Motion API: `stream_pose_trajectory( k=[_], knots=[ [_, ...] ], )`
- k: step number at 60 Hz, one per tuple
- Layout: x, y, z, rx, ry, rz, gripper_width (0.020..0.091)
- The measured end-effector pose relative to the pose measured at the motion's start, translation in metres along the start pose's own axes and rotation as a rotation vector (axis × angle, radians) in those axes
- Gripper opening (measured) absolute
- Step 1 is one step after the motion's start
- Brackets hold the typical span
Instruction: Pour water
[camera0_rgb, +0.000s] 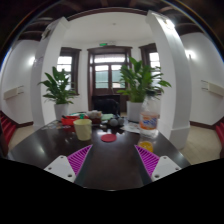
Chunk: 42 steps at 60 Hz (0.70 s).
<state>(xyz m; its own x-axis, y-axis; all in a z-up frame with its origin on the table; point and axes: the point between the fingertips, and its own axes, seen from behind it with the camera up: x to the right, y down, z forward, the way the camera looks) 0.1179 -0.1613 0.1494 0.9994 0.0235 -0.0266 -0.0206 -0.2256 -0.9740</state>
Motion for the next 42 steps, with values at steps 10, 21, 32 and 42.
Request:
stream_pose_trajectory(
  k=[10, 21, 32, 42],
  knots=[
    [0.042, -0.009, 0.016, 0.018, 0.124, 0.055, 0.0815],
    [0.071, -0.061, 0.053, 0.102, 0.182, 0.019, 0.0820],
    [0.081, -0.073, 0.086, 0.094, 0.171, -0.011, 0.0819],
    [0.087, -0.063, 0.090, 0.118, 0.155, -0.010, 0.0612]
  ],
)
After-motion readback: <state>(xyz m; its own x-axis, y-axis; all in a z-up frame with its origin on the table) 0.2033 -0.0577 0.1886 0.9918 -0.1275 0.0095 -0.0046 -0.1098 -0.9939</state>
